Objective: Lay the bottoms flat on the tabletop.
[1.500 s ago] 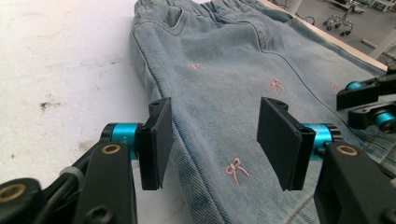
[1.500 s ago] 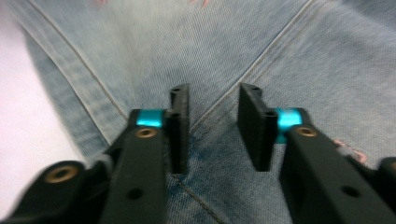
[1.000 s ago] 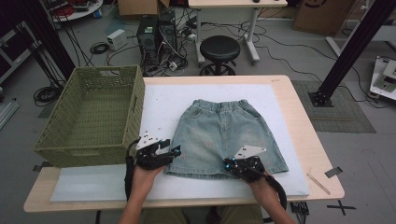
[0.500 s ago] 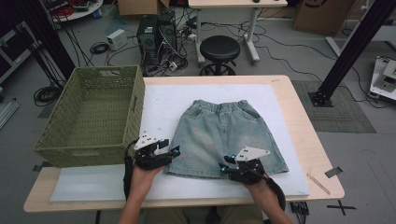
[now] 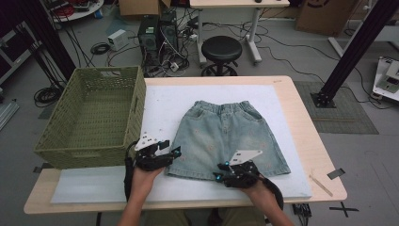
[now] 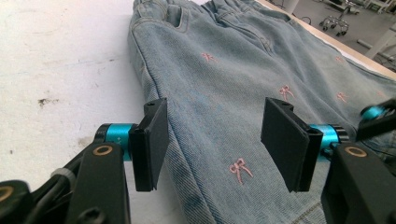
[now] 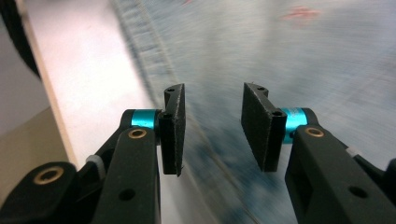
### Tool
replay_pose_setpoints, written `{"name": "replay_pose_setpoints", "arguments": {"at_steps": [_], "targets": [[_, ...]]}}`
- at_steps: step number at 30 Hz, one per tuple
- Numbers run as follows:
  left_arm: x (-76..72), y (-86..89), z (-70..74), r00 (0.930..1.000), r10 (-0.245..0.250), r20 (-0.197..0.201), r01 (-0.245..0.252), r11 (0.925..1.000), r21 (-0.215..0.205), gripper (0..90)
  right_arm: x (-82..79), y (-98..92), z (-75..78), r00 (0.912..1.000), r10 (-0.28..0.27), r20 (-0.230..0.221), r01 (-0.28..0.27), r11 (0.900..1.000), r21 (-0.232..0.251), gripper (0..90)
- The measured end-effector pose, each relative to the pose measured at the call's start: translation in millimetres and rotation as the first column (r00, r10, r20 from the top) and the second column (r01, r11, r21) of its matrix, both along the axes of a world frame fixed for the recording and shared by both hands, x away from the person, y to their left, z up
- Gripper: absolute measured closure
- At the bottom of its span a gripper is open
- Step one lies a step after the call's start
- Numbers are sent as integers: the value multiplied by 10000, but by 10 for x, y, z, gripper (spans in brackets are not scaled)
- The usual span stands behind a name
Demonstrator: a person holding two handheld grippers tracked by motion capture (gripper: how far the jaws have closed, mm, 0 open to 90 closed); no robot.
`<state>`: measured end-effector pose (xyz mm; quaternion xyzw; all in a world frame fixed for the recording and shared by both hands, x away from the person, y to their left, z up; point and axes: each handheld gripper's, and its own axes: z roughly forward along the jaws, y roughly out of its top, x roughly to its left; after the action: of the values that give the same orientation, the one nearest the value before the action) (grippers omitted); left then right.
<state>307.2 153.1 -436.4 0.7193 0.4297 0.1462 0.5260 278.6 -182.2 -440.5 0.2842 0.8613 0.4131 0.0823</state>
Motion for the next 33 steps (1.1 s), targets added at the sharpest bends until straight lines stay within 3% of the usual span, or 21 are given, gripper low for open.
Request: {"name": "replay_pose_setpoints", "arguments": {"at_steps": [3, 6, 9, 10, 13, 16, 17, 20, 22, 25, 26, 28, 29, 31, 33], "targets": [[-5, 7, -2, 10000, 27, 3, -27, 10000, 4, 416, 5, -320, 75, 9927, -1148, 360, 1144, 9933, 141, 603], [-9, 13, 2, 10000, 11, 8, -11, 10000, -16, 416, 24, -650, 121, 9715, -2293, 603, 2300, 9732, -50, 634], [-12, 13, 3, 10000, 32, -3, -32, 10000, -31, 416, 30, -972, 104, 9365, -3400, 862, 3463, 9353, -733, 665], [-12, 14, 3, 10000, 25, -19, -25, 10000, -40, 416, 36, -1095, 74, 9198, -3818, 902, 3899, 9151, -1028, 674], [-15, 11, 2, 10000, 91, -10, -91, 9999, -57, 416, 36, -1321, 1, 8869, -4544, 833, 4619, 8754, -1428, 681], [-17, 12, -1, 9999, 70, -90, -70, 10000, 4, 419, 13, -1404, -35, 8801, -4659, 918, 4748, 8608, -1831, 742], [-18, 10, -3, 9999, 93, -102, -93, 10000, -18, 422, 3, -1419, -39, 8851, -4574, 865, 4654, 8669, -1787, 779], [-34, 9, 3, 9999, 88, -78, -89, 9999, -65, 424, -32, -1417, -35, 8940, -4327, 1166, 4480, 8682, -2134, 824], [-44, 5, 6, 10000, 67, -22, -68, 9999, -99, 424, -66, -1432, -35, 8952, -4290, 1205, 4455, 8669, -2237, 824], [-49, 5, 11, 10000, 64, 40, -64, 9999, -89, 424, -99, -1480, -24, 9003, -4232, 1016, 4352, 8743, -2147, 811], [-44, 3, 13, 9999, 75, 86, -74, 9999, -121, 423, -98, -1500, -12, 9027, -4218, 849, 4302, 8802, -2007, 764], [-32, -2, 20, 9998, 112, 162, -109, 9998, -183, 418, -91, -1527, 1, 9000, -4271, 864, 4356, 8874, -1509, 703], [-26, -4, 27, 9997, 118, 219, -113, 9996, -240, 410, -80, -1555, 22, 8983, -4316, 816, 4380, 8942, -924, 670], [-21, -8, 43, 9990, 203, 407, -186, 9990, -413, 370, -46, -1584, 76, 8902, -4472, 866, 4495, 8932, -80, 566], [-22, -8, 61, 9977, 251, 622, -212, 9978, -631, 337, -18, -1587, 125, 8915, -4453, 836, 4417, 8952, 590, 516]]}}
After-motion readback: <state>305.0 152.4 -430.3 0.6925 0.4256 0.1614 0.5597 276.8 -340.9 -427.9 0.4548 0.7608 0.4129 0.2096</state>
